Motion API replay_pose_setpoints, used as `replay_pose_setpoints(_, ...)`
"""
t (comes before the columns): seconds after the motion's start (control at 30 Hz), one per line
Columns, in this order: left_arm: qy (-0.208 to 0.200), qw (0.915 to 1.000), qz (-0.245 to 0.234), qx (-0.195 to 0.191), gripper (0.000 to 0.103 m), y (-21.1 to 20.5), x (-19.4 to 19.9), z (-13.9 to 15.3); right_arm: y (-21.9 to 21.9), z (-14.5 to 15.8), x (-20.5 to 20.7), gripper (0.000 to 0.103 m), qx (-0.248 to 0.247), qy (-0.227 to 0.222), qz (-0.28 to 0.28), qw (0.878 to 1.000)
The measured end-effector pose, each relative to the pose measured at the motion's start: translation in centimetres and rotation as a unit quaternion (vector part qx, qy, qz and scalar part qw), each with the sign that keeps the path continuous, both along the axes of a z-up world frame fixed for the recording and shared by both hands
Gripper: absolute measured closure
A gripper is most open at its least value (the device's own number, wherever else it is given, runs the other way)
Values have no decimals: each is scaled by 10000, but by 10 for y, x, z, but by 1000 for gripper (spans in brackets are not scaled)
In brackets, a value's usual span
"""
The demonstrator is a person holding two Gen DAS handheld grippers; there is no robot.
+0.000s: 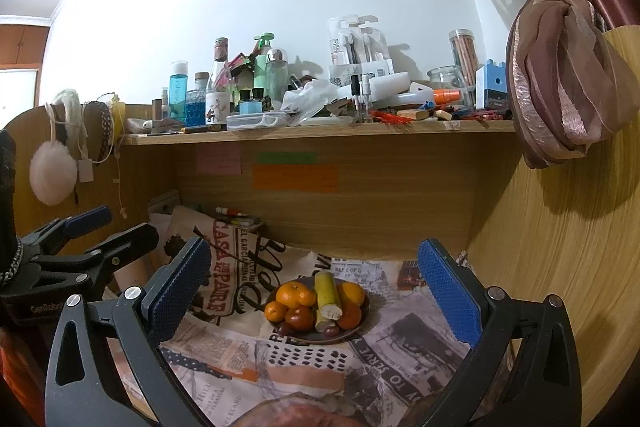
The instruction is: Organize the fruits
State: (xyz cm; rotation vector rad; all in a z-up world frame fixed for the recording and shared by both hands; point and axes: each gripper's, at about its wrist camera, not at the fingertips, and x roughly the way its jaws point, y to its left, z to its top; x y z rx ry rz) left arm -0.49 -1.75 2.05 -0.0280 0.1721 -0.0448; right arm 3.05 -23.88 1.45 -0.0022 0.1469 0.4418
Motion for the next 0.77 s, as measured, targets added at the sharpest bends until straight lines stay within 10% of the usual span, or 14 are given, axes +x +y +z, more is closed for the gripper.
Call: replay_pose_setpoints(0.77,65,10000,-62,-17,0,-7,1,0,1,0,0,0,53,-1,19,10000)
